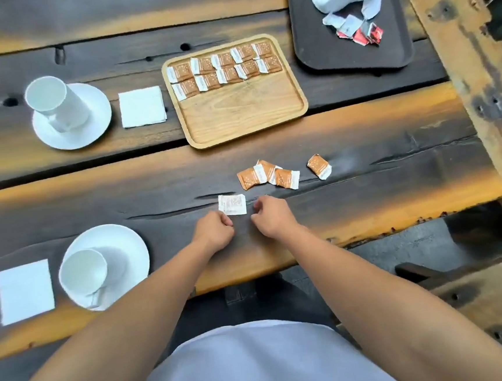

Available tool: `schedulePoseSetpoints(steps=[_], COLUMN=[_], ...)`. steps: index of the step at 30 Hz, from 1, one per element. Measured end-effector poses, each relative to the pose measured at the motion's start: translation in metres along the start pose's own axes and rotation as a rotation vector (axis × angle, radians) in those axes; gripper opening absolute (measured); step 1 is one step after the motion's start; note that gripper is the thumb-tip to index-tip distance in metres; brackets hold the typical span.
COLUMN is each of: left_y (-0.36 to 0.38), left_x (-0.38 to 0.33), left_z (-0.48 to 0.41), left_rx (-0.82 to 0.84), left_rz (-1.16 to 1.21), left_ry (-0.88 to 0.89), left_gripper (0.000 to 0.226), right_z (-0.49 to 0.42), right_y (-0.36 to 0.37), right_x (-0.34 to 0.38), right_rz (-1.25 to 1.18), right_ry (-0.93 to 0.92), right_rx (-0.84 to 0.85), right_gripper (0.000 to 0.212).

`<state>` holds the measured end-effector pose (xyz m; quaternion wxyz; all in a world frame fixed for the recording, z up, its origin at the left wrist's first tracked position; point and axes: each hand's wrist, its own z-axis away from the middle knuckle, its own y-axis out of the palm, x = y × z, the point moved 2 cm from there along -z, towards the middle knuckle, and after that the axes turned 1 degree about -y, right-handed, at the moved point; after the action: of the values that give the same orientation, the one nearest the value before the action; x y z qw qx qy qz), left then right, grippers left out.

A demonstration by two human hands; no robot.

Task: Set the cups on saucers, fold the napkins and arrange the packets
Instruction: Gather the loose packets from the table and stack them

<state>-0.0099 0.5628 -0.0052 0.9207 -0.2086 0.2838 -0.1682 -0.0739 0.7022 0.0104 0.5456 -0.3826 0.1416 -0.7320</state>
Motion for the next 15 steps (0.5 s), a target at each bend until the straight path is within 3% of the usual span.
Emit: schedulePoseSetpoints(steps=[6,11,15], left_y=[0.019,0.029,0.031], left_x=[0.03,0.053,0.063], left_z=[0.023,0.024,0.022], left_rx=[-0.17,-0.223,-0.223], left_rz=[0.129,0.224,0.275], left_ry=[-0.125,-0.171,-0.18], left_gripper=[0.014,0.028,0.024], right_z=[-0.013,-0.026,-0.027], right_y=[0.004,0.021,0.034], right_x=[0.025,0.032,0.03], right_rz=[0.241,0.44,0.594], right_ry=[-0.287,-0.4,-0.468], right_rx=[0.044,0.022,-0.048], right_gripper=[0.041,0.038,0.039])
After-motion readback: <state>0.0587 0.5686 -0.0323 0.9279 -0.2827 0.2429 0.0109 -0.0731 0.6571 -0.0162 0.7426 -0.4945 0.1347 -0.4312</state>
